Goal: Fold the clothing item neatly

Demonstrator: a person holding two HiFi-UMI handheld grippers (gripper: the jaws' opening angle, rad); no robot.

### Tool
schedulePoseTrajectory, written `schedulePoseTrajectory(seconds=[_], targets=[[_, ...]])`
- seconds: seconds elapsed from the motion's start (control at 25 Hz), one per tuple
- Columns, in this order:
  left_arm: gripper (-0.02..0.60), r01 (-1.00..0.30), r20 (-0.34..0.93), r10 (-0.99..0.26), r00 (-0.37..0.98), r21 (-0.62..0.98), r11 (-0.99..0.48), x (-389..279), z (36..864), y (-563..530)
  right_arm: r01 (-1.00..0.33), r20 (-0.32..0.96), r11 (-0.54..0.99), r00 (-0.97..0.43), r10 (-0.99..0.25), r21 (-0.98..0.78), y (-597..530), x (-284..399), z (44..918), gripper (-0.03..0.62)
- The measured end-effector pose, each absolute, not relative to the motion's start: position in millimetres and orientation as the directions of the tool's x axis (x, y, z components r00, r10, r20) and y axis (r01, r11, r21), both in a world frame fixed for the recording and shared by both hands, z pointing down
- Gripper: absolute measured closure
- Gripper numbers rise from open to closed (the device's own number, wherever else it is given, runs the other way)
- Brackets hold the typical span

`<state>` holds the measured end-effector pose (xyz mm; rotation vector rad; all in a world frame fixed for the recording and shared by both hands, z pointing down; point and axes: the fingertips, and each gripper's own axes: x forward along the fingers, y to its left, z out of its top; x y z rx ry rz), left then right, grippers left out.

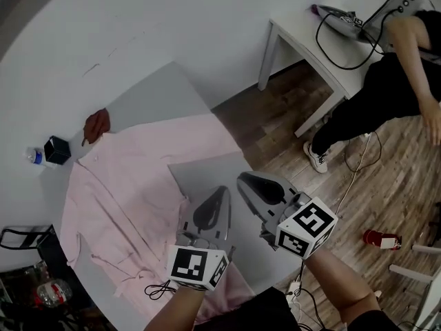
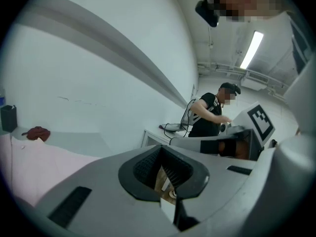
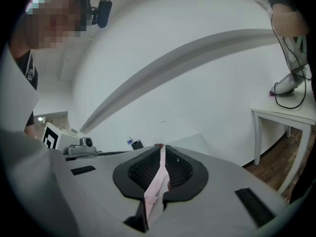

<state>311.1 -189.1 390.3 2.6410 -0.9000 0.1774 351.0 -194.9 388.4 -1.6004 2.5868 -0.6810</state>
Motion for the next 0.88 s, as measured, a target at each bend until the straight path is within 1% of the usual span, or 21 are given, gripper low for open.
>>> schedulePoseTrajectory(seconds=[0.16, 0.24, 0.36, 0.48, 0.56, 0.64, 0.88], targets=[[0.575, -0.603, 0.267, -0.542, 0.797, 0.288, -0.744, 335, 412, -203, -0.858, 0.237, 0.304, -0.424, -0.874, -0.414, -223, 396, 426, 0.577], [0.575, -0.595, 0.281, -0.527, 0.802, 0.285, -0.752, 346, 420, -208, -0.882, 0.280, 0.270, -0.391, -0.877, -0.386, -236, 420, 454, 0.576], [0.575, -0.584, 0.300, -0.507, 0.808, 0.294, -0.756, 358, 433, -214, -0.888, 0.350, 0.271, -0.404, -0.845, -0.372, -248, 444, 503, 0.576], [0.575, -0.581, 0.318, -0.494, 0.809, 0.306, -0.754, 366, 448, -221, -0.881, 0.433, 0.328, -0.456, -0.777, -0.340, -254, 454, 556, 0.558], [0.575, -0.581, 0.333, -0.486, 0.808, 0.314, -0.751, 369, 457, -224, -0.868, 0.491, 0.389, -0.496, -0.717, -0.309, -254, 455, 590, 0.512], [0.575, -0.581, 0.348, -0.477, 0.807, 0.325, -0.746, 371, 466, -225, -0.847, 0.546, 0.456, -0.526, -0.652, -0.272, -250, 453, 621, 0.497], [0.575, -0.577, 0.381, -0.453, 0.806, 0.336, -0.744, 375, 486, -222, -0.754, 0.660, 0.647, -0.543, -0.518, -0.113, -250, 436, 681, 0.448]])
